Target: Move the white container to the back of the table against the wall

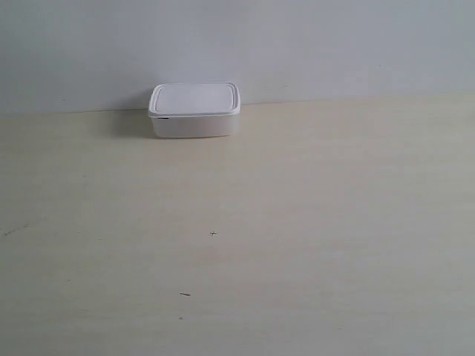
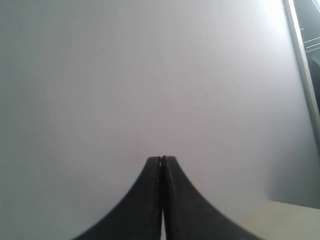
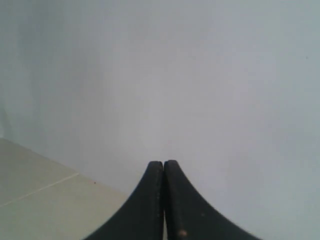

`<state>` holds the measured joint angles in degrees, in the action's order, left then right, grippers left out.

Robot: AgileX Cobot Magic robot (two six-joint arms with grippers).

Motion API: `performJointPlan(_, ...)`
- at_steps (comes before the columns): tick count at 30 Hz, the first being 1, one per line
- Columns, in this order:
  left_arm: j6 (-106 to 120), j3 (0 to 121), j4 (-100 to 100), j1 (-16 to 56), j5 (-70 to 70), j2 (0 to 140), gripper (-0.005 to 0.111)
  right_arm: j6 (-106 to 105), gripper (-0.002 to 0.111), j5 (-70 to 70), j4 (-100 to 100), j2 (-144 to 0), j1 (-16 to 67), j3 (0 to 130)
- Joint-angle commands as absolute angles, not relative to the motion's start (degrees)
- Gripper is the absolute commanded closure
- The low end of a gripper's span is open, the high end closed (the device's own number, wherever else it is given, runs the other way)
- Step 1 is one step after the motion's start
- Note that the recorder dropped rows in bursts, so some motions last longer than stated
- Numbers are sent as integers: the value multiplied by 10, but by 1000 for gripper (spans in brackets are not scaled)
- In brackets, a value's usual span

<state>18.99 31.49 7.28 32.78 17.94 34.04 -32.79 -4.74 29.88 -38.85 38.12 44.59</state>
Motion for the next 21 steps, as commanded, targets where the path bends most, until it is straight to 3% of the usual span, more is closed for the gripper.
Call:
performJointPlan(1,178,311,81,331,157,340,107,-335,108,-29,281,-363,380,439)
performJointPlan(21,178,311,81,331,146,340,107,-330,108,-42,283,-360,380,439)
